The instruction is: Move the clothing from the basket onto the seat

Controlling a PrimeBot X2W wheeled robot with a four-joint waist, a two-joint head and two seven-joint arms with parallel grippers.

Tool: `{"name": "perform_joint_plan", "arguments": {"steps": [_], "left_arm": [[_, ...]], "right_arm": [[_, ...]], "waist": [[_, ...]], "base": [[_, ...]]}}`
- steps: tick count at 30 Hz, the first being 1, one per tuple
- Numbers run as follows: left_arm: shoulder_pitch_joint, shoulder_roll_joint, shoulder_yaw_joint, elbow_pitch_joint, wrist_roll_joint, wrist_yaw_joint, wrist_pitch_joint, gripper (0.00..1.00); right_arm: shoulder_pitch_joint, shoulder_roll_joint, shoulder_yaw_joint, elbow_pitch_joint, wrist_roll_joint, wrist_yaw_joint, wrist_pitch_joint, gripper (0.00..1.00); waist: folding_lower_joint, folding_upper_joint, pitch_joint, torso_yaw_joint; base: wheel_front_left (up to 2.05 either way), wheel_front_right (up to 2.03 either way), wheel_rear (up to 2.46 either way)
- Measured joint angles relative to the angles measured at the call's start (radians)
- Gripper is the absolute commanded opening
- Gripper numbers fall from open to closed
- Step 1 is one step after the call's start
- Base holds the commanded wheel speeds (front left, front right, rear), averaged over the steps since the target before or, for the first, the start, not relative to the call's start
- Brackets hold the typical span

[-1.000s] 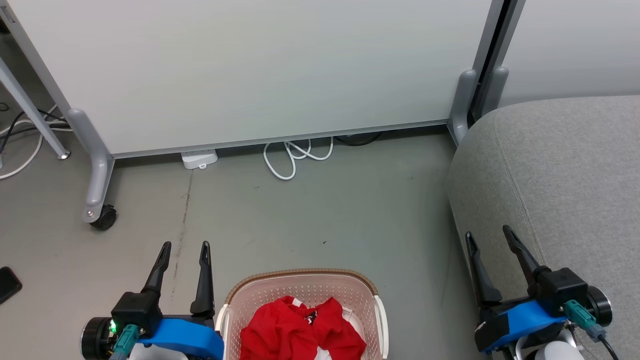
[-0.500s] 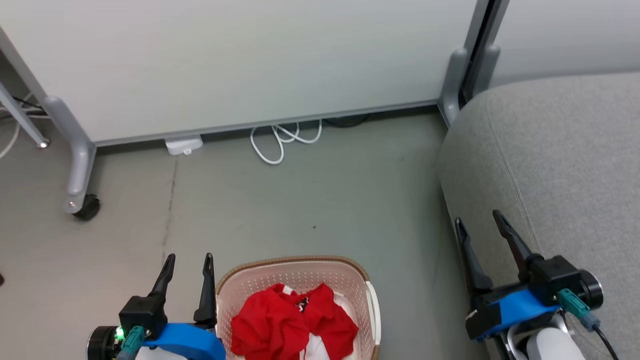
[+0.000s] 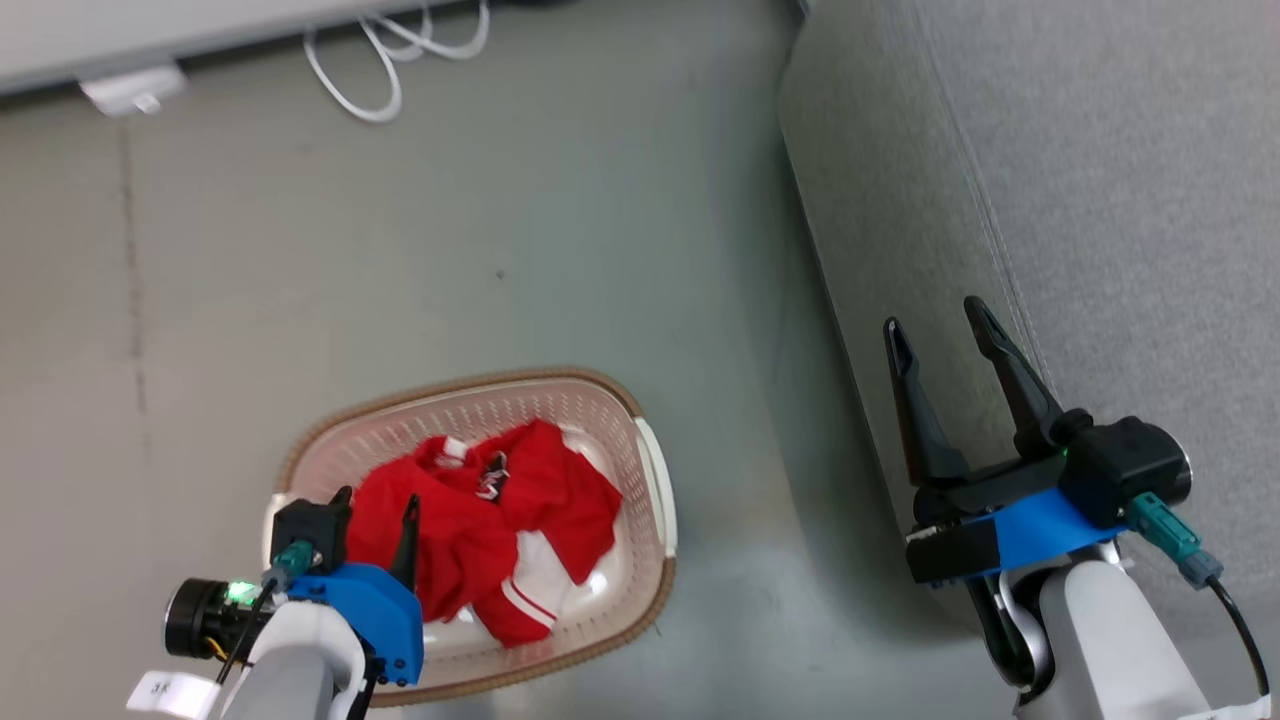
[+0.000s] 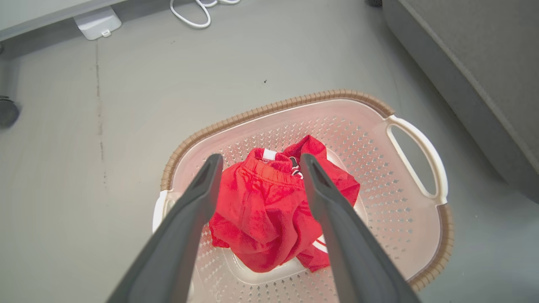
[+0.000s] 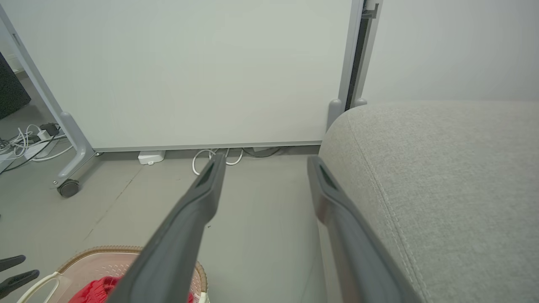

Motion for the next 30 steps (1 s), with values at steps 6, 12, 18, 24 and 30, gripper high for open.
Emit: {"name": "perform_joint_plan", "arguments": {"steps": [6,12,18,24,30], "left_arm": [[-0.087,0.024,-0.028,0.120,0.011,-0.007,0.050,1.00],[-0.166,0.033,-0.051,0.186,0.014,-0.005,0.059,1.00],[-0.229,0.065,-0.052,0.245,0.036,0.087,0.077,1.00],[-0.286,0.080,-0.044,0.303,0.040,0.153,0.125,1.00],[-0.317,0.085,-0.047,0.331,0.031,0.162,0.112,0.00]], "right_arm": [[-0.044,0.000,0.022,-0.035,0.039,0.000,0.000,1.00],[-0.074,0.000,0.034,-0.061,0.070,0.000,0.000,1.00],[-0.106,0.000,0.055,-0.084,0.100,0.000,0.000,1.00],[-0.116,0.000,0.069,-0.084,0.111,0.000,0.000,1.00],[-0.124,0.000,0.078,-0.085,0.122,0.000,0.000,1.00]], "waist": [[0.0000,0.0000,0.141,-0.058],[0.0001,0.0000,0.262,-0.099],[0.0000,0.0000,0.358,-0.127],[0.0000,0.0000,0.416,-0.148],[-0.0001,0.0000,0.437,-0.159]], "base": [[0.00,0.00,0.00],[0.00,0.00,0.00],[0.00,0.00,0.00],[0.00,0.00,0.00],[0.00,0.00,0.00]]}}
